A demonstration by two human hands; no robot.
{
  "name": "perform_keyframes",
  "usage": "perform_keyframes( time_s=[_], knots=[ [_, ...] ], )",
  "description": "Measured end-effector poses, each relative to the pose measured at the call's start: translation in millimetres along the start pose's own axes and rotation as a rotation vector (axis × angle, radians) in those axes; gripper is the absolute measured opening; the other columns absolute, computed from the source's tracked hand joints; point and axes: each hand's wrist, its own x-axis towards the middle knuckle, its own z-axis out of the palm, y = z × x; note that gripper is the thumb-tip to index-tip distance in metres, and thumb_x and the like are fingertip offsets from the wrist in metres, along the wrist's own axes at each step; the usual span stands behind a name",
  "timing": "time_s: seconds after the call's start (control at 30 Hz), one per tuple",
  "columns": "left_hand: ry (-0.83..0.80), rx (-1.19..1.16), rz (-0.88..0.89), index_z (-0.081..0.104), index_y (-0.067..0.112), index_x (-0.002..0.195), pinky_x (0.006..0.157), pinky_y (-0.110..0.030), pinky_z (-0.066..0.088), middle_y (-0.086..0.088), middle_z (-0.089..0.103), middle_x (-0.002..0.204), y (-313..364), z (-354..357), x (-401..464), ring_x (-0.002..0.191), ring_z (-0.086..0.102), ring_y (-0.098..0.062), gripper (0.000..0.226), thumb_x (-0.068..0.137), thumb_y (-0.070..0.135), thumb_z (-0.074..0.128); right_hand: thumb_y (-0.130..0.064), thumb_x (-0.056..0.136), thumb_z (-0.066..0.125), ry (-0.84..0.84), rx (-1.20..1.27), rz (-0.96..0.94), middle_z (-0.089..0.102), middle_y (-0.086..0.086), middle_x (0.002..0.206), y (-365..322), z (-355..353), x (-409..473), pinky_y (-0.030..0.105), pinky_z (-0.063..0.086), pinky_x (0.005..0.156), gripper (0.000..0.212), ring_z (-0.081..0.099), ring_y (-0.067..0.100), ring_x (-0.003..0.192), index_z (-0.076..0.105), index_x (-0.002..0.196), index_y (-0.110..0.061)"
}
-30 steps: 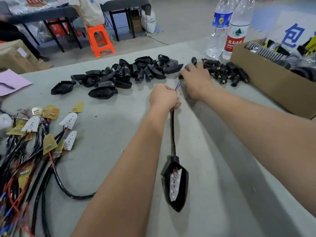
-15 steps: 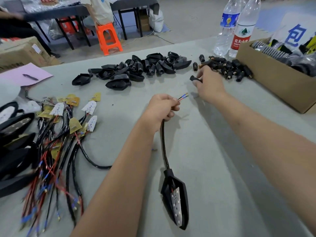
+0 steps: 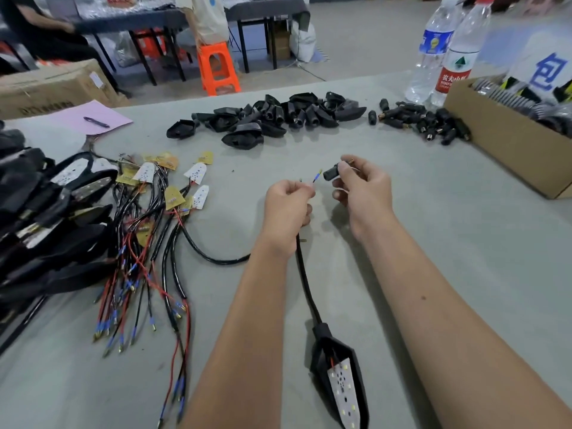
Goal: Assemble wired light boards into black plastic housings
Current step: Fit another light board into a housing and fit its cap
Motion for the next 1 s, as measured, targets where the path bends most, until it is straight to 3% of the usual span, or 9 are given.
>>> perform_keyframes(
  time_s=[0.13, 0.27, 0.4, 0.57, 0.8, 1.0],
  knots=[
    [-0.031, -0.006, 0.048, 0.055, 0.008, 0.098, 0.042, -0.017, 0.032, -0.003, 0.075, 0.076, 0.7, -3.2, -3.6, 0.048, 0.043, -0.009, 0.006, 0.104, 0.011, 0.053, -0.007, 0.103, 0.057, -0.001, -0.007, -0.065, 0.072, 0.005, 0.080, 3.5, -1.6, -3.7, 0.024, 0.050, 0.054, 0.015, 0.065, 0.016, 0.071, 0.059, 0.116, -0.012],
    [-0.056, 0.007, 0.051, 0.050, 0.008, 0.103, 0.041, -0.019, 0.029, -0.004, 0.076, 0.074, 1.3, -3.2, -3.0, 0.046, 0.040, -0.013, 0.007, 0.107, 0.011, 0.045, -0.005, 0.104, 0.054, 0.008, -0.030, -0.080, 0.070, 0.005, 0.078, 6.0, -1.9, -3.3, 0.024, 0.052, 0.055, 0.015, 0.067, 0.014, 0.065, 0.058, 0.118, -0.008],
    [-0.111, 0.019, 0.060, 0.057, 0.003, 0.107, 0.039, -0.017, 0.027, -0.003, 0.074, 0.070, 1.1, -3.6, -2.5, 0.041, 0.032, -0.010, 0.010, 0.106, 0.009, 0.049, -0.006, 0.105, 0.054, 0.009, -0.045, -0.057, 0.070, 0.003, 0.077, 6.8, -2.2, -1.9, 0.025, 0.055, 0.060, 0.018, 0.067, 0.013, 0.062, 0.059, 0.122, -0.005],
    [-0.162, 0.006, 0.054, 0.068, 0.003, 0.100, 0.041, -0.017, 0.026, -0.001, 0.073, 0.071, 1.3, -7.8, -1.7, 0.046, 0.028, -0.011, 0.016, 0.103, 0.007, 0.052, -0.007, 0.105, 0.054, 0.008, -0.037, -0.054, 0.069, 0.006, 0.083, 5.3, -1.7, -3.3, 0.024, 0.056, 0.061, 0.017, 0.068, 0.012, 0.064, 0.059, 0.121, -0.006],
    [-0.153, 0.013, 0.015, 0.068, 0.004, 0.094, 0.040, -0.019, 0.023, -0.001, 0.070, 0.069, 1.4, -9.2, 0.3, 0.047, 0.026, -0.012, 0.012, 0.100, 0.011, 0.060, -0.008, 0.106, 0.054, 0.033, -0.011, -0.027, 0.068, 0.009, 0.088, 2.4, -3.3, -3.4, 0.023, 0.056, 0.062, 0.019, 0.067, 0.013, 0.065, 0.059, 0.124, -0.004],
    [-0.166, 0.027, 0.019, 0.065, 0.006, 0.091, 0.040, -0.019, 0.021, -0.004, 0.072, 0.069, 1.7, -8.0, -1.4, 0.046, 0.025, -0.012, 0.014, 0.102, 0.014, 0.061, -0.009, 0.105, 0.056, 0.027, -0.064, -0.034, 0.069, 0.004, 0.084, 3.0, -3.3, -3.2, 0.023, 0.054, 0.059, 0.022, 0.062, 0.011, 0.055, 0.060, 0.125, -0.004]
  ],
)
